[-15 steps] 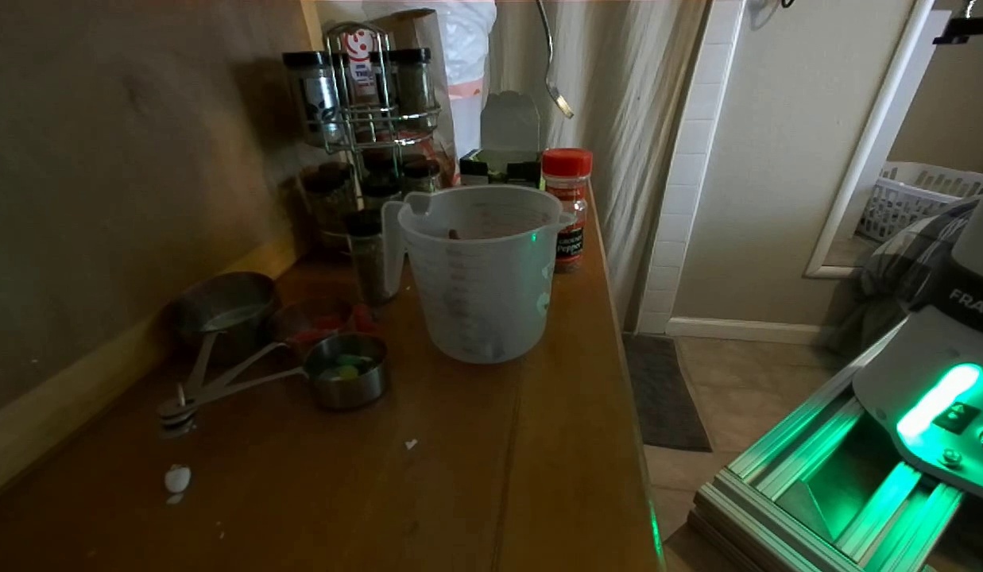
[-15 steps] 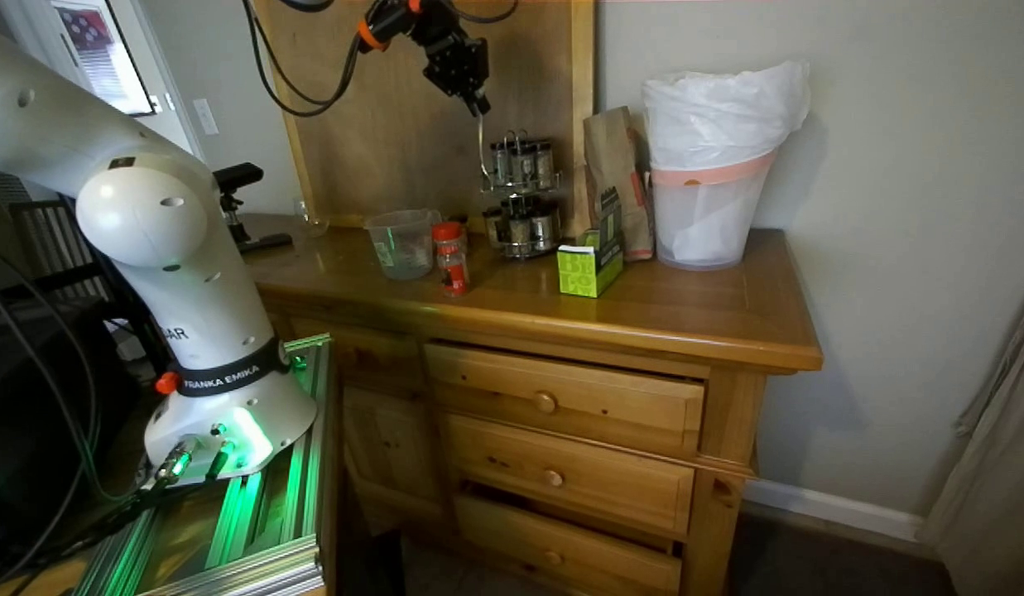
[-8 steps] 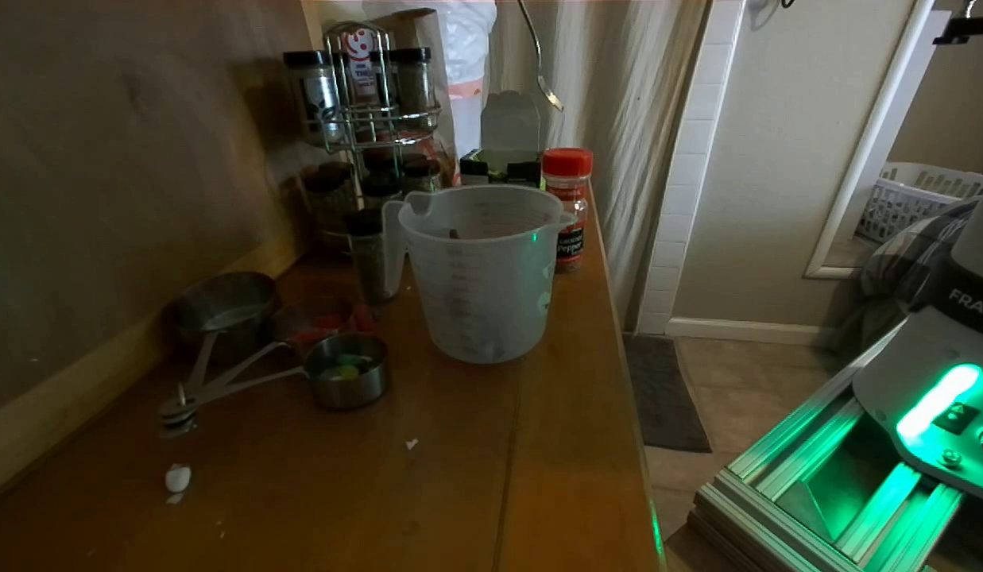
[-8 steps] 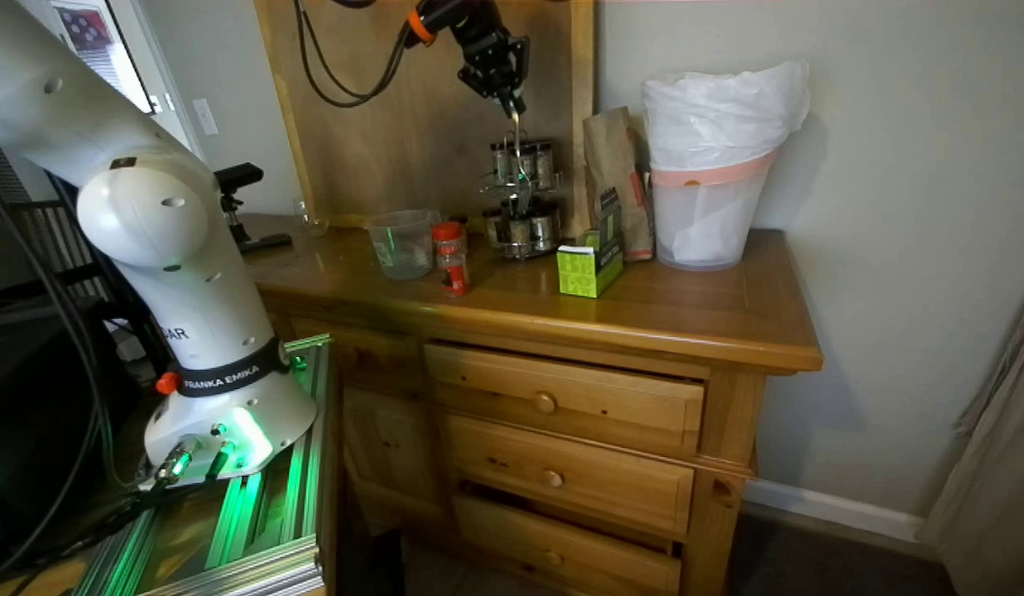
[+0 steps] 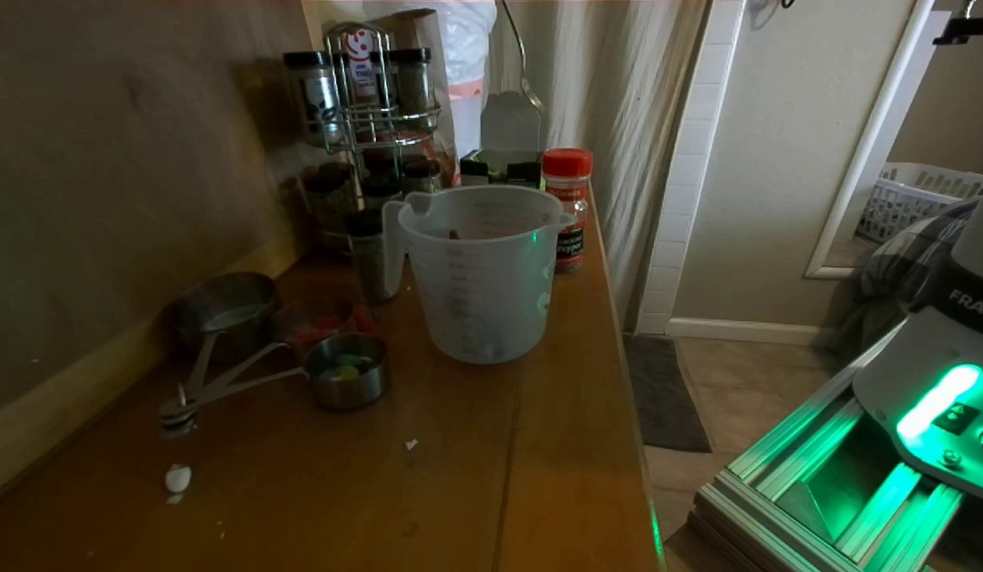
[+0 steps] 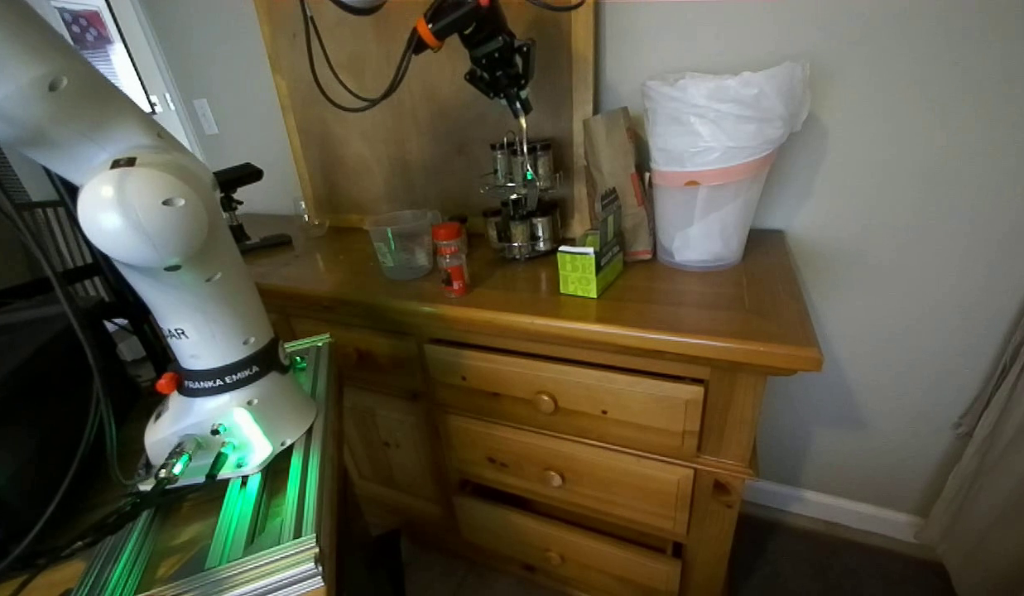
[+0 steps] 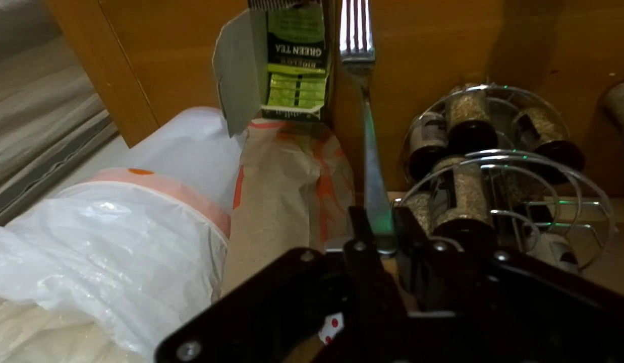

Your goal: Move the fork to the green box

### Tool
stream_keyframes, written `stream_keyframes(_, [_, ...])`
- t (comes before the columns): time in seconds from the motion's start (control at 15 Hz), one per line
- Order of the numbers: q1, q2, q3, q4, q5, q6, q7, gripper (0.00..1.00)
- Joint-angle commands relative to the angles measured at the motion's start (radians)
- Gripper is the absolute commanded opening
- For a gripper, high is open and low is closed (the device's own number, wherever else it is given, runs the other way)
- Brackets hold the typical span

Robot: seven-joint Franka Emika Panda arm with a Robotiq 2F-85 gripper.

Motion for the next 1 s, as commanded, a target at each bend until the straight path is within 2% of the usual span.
stream_keyframes(0.0, [0.041,0.129,-0.054,0.071,0.04,0.155,-0.106,0.04])
stream_keyframes(0.13, [0.052,0.2,-0.083,0.121,0.07,0.182,-0.155,0.04])
stream_keyframes(0.4, [0.021,0.325,-0.102,0.247,0.117,0.074,-0.205,0.04])
stream_keyframes(0.6, [-0.011,0.396,-0.086,0.315,0.118,0.012,-0.194,0.04])
stream_keyframes(0.73, [-0.033,0.432,-0.07,0.354,0.065,-0.043,-0.155,0.04])
stream_keyframes(0.93, [-0.049,0.468,-0.055,0.392,0.048,-0.084,-0.141,0.04])
